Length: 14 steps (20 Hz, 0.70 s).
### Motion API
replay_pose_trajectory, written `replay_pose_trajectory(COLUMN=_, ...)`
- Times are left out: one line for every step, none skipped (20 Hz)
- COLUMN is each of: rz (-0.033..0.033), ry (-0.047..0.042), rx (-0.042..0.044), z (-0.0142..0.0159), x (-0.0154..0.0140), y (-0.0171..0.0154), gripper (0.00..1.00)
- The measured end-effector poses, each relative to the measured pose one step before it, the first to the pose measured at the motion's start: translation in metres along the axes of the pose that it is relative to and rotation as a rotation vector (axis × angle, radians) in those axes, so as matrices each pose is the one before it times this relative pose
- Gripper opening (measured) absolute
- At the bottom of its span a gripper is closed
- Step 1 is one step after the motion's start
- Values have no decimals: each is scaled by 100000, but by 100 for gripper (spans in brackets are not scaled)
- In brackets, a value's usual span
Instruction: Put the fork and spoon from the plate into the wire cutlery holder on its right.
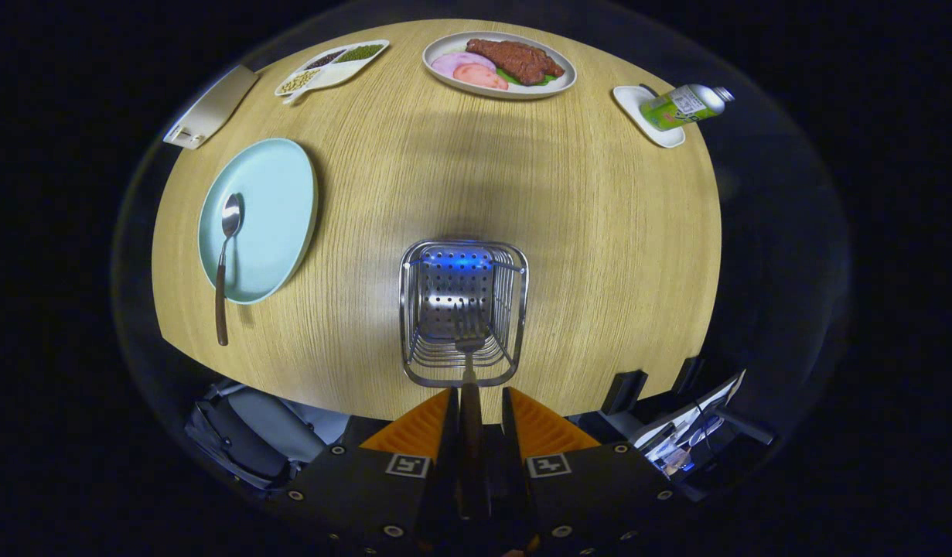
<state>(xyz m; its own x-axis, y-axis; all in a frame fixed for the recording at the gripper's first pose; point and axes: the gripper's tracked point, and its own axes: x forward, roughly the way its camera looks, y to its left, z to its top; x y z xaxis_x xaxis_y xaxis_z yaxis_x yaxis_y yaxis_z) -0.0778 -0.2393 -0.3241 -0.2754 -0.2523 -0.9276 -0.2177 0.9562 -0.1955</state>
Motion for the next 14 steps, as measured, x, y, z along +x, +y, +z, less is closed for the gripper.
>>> replay_pose_trajectory(rz=-805, ry=-1466, rx=-45, z=111, x=-566, y=-107, gripper=37)
replay_pose_trajectory(rz=-901, ry=-1694, rx=257, z=225, x=-582, y=-65, gripper=43)
replay_pose_trajectory(rz=-111, ry=-2297, rx=476, z=275, x=-585, y=75, gripper=54)
replay_pose_trajectory(rz=31, ry=-2128, rx=795, z=94, x=-541, y=254, gripper=60)
replay_pose_trajectory(rz=-379, ry=-2097, rx=706, z=88, x=-565, y=93, gripper=67)
replay_pose_trajectory(rz=-107, ry=-1947, rx=695, z=34, x=-659, y=248, gripper=70)
replay_pose_trajectory(rz=-229, ry=-2441, rx=239, z=163, x=-621, y=334, gripper=73)
replay_pose_trajectory(rz=443, ry=-2939, rx=542, z=240, x=-590, y=537, gripper=73)
replay_pose_trajectory(rz=672, ry=-3320, rx=220, z=218, x=-569, y=756, gripper=74)
replay_pose_trajectory(rz=1183, ry=-3607, rx=312, z=373, x=-540, y=909, gripper=74)
replay_pose_trajectory(rz=1543, ry=-3639, rx=358, z=410, x=-603, y=1173, gripper=75)
replay_pose_trajectory(rz=1741, ry=-4824, rx=952, z=665, x=-384, y=1307, gripper=75)
replay_pose_trajectory(rz=2223, ry=-4275, rx=1034, z=593, x=-375, y=1473, gripper=75)
replay_pose_trajectory(rz=2343, ry=-4778, rx=1380, z=265, x=-539, y=1495, gripper=75)
